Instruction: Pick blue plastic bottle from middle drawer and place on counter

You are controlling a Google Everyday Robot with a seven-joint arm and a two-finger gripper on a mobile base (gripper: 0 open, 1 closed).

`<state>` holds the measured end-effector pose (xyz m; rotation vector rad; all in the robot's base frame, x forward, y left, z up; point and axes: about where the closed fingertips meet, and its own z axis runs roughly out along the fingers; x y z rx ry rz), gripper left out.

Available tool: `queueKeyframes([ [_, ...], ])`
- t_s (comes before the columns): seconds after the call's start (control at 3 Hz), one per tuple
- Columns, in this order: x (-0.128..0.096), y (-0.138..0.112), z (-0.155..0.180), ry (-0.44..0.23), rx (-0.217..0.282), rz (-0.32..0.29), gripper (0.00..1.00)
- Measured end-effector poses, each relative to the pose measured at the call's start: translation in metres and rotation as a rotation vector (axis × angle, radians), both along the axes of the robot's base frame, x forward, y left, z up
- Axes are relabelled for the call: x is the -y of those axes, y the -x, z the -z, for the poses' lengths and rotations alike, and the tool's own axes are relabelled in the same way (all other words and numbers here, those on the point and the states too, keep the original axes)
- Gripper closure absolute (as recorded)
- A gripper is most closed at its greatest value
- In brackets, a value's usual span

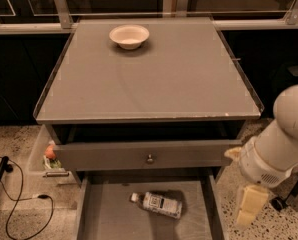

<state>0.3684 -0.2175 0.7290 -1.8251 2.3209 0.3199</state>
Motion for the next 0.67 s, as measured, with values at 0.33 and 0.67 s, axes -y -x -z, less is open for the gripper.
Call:
queueKeyframes([
  [0.33,-0.009,-0.0106,0.0773,-0.11,0.02,-0.003,0.0],
  [0.67,-0.009,-0.0101,0.077,-0.109,0.019,-0.004,0.0],
])
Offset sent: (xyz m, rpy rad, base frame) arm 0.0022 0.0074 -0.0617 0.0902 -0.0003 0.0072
